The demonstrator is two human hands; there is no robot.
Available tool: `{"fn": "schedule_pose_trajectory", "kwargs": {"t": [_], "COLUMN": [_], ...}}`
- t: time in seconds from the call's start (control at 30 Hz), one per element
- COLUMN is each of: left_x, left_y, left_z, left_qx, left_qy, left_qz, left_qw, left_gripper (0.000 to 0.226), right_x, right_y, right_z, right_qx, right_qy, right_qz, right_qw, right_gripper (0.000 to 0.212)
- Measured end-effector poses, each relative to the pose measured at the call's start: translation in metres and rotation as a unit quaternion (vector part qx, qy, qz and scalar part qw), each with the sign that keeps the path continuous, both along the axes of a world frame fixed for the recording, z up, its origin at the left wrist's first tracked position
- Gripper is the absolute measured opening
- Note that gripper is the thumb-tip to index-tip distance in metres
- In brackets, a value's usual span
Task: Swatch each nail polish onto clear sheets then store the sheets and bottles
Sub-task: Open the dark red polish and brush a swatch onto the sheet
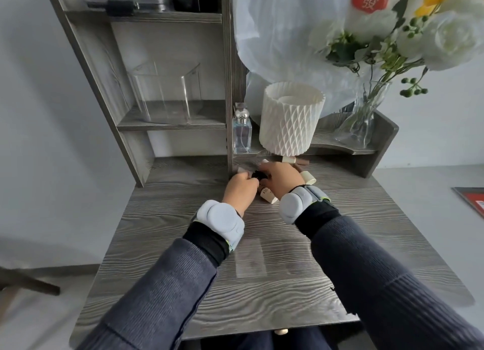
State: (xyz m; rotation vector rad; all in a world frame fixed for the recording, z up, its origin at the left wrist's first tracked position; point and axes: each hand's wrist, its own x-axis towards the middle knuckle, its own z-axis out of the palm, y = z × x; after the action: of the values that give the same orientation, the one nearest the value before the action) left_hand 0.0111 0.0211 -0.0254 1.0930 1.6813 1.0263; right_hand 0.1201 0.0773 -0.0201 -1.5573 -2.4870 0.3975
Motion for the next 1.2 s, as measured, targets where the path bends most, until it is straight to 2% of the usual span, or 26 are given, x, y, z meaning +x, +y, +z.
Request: {"fn": "schedule_pose_trajectory", "kwargs": {"t": [0.2,0.33,0.47,0.6,0.63,0.7,0.77,0.87,1.03,1.2], "left_x": [-0.004,-0.013,-0.024,-0.031,-0.034,-0.042,-0.050,-0.063,-0.084,-0.096], "left_y": [-0.007,-0.019,-0.038,-0.047,-0.052,-0.059,-0.065,-0.078,-0.096,-0.101], "left_z": [0.000,-0.001,-0.003,-0.005,-0.005,-0.007,-0.007,0.001,-0.002,-0.006], "left_qx": [0.016,0.030,0.025,0.034,0.042,0.059,0.080,0.100,0.110,0.120], "left_qy": [0.037,0.008,-0.024,-0.039,-0.036,-0.031,-0.026,-0.044,-0.101,-0.065], "left_qz": [-0.023,-0.027,-0.009,-0.005,-0.006,-0.002,0.001,0.002,0.019,0.040], "left_qw": [0.999,0.999,0.999,0.999,0.998,0.998,0.996,0.994,0.989,0.990], "left_gripper": [0.014,0.010,0.022,0.012,0.010,0.024,0.029,0.009,0.015,0.016], "right_x": [0.007,0.008,0.001,-0.006,-0.009,-0.017,-0.024,-0.034,-0.054,-0.065], "right_y": [-0.016,-0.033,-0.054,-0.066,-0.071,-0.079,-0.084,-0.092,-0.105,-0.115], "right_z": [0.001,0.004,0.003,0.004,0.004,0.005,0.005,0.007,0.004,0.002], "right_qx": [0.039,0.059,0.048,0.051,0.044,0.026,0.006,-0.031,-0.098,-0.138], "right_qy": [0.044,0.073,0.118,0.194,0.215,0.258,0.299,0.346,0.405,0.431], "right_qz": [-0.040,-0.056,-0.055,-0.060,-0.055,-0.041,-0.030,-0.018,-0.010,0.015], "right_qw": [0.997,0.994,0.990,0.978,0.974,0.965,0.954,0.937,0.909,0.892], "right_gripper": [0.032,0.032,0.030,0.030,0.030,0.031,0.030,0.026,0.021,0.017]}}
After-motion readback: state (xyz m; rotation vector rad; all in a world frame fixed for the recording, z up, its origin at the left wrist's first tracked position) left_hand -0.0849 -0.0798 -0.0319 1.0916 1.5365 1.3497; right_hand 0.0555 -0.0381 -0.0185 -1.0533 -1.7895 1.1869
